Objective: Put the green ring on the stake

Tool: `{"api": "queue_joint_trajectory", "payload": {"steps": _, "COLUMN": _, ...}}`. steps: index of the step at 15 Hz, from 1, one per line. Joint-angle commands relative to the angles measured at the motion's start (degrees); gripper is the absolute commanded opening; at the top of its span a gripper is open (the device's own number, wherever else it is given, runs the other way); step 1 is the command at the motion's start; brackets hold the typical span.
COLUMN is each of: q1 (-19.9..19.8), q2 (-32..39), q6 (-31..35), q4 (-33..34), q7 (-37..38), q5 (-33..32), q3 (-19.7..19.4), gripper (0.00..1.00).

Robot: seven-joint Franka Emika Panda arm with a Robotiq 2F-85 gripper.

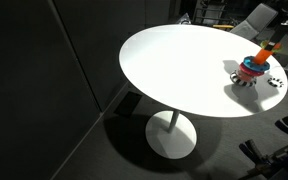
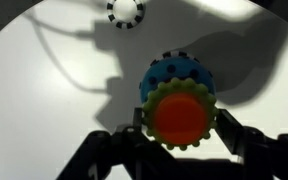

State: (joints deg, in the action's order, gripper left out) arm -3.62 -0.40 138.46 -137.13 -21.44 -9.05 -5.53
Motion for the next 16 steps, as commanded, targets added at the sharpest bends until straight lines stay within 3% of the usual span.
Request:
{"api": "queue_joint_trajectory", "payload": {"steps": 1, "q1": -0.7, "q2": 0.5, "q6": 1.8, "q4": -0.6, "q7": -3.3, "q5": 1.3, "q3": 0.0, "gripper": 0.93}}
{"api": "queue_joint_trajectory", "payload": {"steps": 3, "q1": -0.8, "q2": 0.8, "q6": 1.7, "q4": -0.6, "q7": -4.0, "q5": 1.8, "q3": 0.1, "gripper": 1.00}}
{"api": "queue_joint_trajectory", "payload": {"steps": 12, "q1": -0.5, "q2": -0.1, "q6": -0.5, "q4": -1.0, "q7": -8.0, "q5": 6.4, "q3": 0.6, "gripper": 1.00}}
{"api": "queue_joint_trajectory", "payload": {"steps": 16, "q1": -0.5, "q2": 1.0, "q6": 0.5, "q4": -0.6, "q7": -6.1, "q5": 5.1, "q3": 0.7, "gripper": 1.00}}
